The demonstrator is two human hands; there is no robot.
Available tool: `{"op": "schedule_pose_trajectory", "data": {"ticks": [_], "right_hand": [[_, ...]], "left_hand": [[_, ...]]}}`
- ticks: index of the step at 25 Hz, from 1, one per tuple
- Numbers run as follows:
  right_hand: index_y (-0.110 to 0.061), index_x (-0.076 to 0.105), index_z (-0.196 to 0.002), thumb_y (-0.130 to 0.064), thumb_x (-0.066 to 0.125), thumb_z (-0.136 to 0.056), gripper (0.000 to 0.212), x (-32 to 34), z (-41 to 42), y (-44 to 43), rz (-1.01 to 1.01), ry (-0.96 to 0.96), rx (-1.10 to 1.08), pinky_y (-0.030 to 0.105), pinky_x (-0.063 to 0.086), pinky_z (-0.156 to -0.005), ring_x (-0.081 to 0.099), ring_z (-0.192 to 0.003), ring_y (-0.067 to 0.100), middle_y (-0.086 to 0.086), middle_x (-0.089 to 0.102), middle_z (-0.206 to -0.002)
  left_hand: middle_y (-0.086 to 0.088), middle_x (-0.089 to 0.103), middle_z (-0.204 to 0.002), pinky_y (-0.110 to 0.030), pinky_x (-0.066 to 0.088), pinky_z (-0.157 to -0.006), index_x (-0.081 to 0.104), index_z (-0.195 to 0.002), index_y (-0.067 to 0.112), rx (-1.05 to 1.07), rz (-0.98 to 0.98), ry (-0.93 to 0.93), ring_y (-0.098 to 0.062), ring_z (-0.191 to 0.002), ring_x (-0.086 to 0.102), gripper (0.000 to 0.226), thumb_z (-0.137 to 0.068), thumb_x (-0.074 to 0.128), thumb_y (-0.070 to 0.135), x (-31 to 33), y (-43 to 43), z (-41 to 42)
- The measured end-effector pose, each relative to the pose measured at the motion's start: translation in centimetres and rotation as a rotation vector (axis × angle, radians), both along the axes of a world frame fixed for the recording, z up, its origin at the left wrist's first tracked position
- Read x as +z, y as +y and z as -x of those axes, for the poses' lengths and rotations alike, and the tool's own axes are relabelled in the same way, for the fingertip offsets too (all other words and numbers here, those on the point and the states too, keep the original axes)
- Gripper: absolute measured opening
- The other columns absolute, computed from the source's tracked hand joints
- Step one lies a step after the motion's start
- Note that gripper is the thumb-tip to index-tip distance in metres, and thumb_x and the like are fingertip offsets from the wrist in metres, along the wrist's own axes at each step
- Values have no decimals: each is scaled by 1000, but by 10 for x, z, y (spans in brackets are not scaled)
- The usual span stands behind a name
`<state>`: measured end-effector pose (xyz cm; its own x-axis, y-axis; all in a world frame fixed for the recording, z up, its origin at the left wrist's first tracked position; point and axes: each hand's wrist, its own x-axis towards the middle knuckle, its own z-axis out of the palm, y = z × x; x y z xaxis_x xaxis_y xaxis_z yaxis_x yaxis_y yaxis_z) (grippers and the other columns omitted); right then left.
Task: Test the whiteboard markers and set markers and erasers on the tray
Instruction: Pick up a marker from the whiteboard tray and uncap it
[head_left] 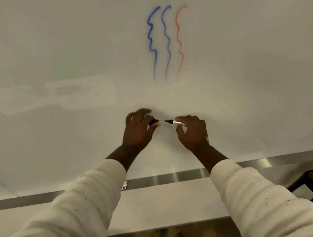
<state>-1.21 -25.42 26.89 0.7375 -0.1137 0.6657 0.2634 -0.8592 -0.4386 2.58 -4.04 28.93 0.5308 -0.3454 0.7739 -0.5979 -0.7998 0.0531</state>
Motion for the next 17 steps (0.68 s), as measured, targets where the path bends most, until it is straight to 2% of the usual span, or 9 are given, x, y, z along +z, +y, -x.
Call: {"op": "schedule_pose_trajectory", "data": {"ticks": [4,6,11,13,17], "right_hand": [[-30,62,-97,-27,65,-83,15,72,-4,6,-154,-99,0,33,48,-71,59,-80,18,-11,56,-83],[-32,64,-98,-31,65,-85,13,105,-7,9,-150,-180,9,32,50,-70,59,-83,16,-10,61,-85],[-33,71,-104,-41,66,-88,19,177,-16,25,-133,-455,56,22,46,-66,62,-79,11,-6,67,-88],[-30,72,-106,-33,67,-87,20,200,-21,33,-125,-545,64,20,44,-64,62,-76,12,-5,65,-88],[-21,71,-106,-27,67,-84,23,232,-31,48,-219,-592,117,28,51,-67,65,-77,17,-4,70,-92]], "left_hand": [[-2,57,-135,-50,26,-112,68,-100,19,45,38,-196,-19,-136,42,22,-93,60,39,86,7,-28],[-1,56,-138,-51,24,-114,68,-102,19,80,71,-281,-18,-138,39,25,-95,57,39,132,15,-39],[3,55,-140,-55,13,-117,69,-105,23,179,125,-386,-16,-142,33,29,-95,53,46,237,33,-54],[4,53,-142,-56,11,-117,70,-106,24,212,72,-409,-17,-143,31,29,-94,54,45,263,38,-58],[5,49,-145,-57,18,-115,70,-107,25,240,-16,-480,-17,-143,32,30,-94,53,45,274,45,-66]]}}
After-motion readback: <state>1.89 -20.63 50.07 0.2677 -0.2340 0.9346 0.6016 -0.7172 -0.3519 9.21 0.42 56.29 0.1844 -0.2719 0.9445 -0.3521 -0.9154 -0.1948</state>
